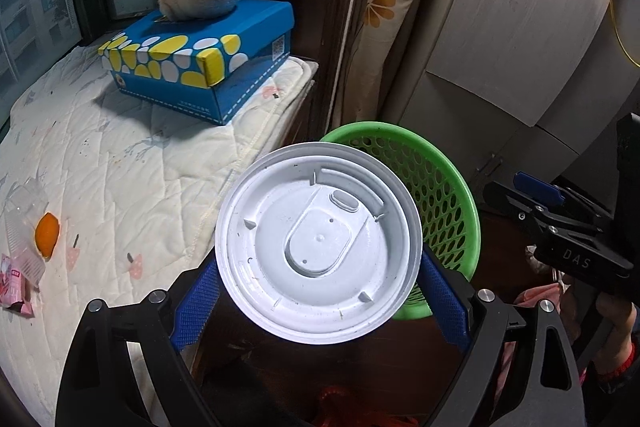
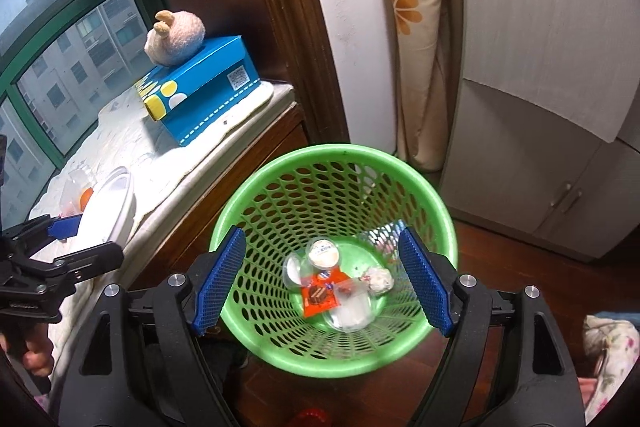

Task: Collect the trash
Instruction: 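Carry the pudding cup and white lid to the green basket and release both, then move both tools back over the mattress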

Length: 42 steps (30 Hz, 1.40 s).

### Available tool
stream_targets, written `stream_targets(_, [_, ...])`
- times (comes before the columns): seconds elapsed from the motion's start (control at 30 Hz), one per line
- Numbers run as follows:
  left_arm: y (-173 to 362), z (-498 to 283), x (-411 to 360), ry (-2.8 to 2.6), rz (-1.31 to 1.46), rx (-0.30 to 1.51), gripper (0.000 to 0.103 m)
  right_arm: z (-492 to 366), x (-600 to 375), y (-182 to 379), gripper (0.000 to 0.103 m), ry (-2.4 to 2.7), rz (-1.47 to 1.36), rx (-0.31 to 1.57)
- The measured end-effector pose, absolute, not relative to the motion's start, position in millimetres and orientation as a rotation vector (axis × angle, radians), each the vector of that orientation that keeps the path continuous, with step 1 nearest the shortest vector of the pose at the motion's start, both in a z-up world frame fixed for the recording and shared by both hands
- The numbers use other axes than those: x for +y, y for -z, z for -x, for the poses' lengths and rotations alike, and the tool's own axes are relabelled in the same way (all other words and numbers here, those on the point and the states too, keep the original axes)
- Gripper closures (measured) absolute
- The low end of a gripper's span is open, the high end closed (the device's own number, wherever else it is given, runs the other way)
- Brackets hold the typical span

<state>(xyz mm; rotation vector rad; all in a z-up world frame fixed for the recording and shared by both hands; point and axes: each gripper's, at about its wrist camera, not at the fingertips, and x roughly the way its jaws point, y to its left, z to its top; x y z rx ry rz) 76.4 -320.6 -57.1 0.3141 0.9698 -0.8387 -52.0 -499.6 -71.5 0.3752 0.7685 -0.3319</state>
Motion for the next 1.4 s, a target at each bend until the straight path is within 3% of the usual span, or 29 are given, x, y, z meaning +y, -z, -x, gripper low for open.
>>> stream_targets(0.67, [75,-66,-365,0.881,-0.324,1.026,0.009,82,-505,71,0.023,0.386,-0.368,0.765])
stream_targets(1.4, [43,-101,-221,0.602,-0.175,0.962,0.009,26,-428,50,0.023,0.178,-0.298,0.760])
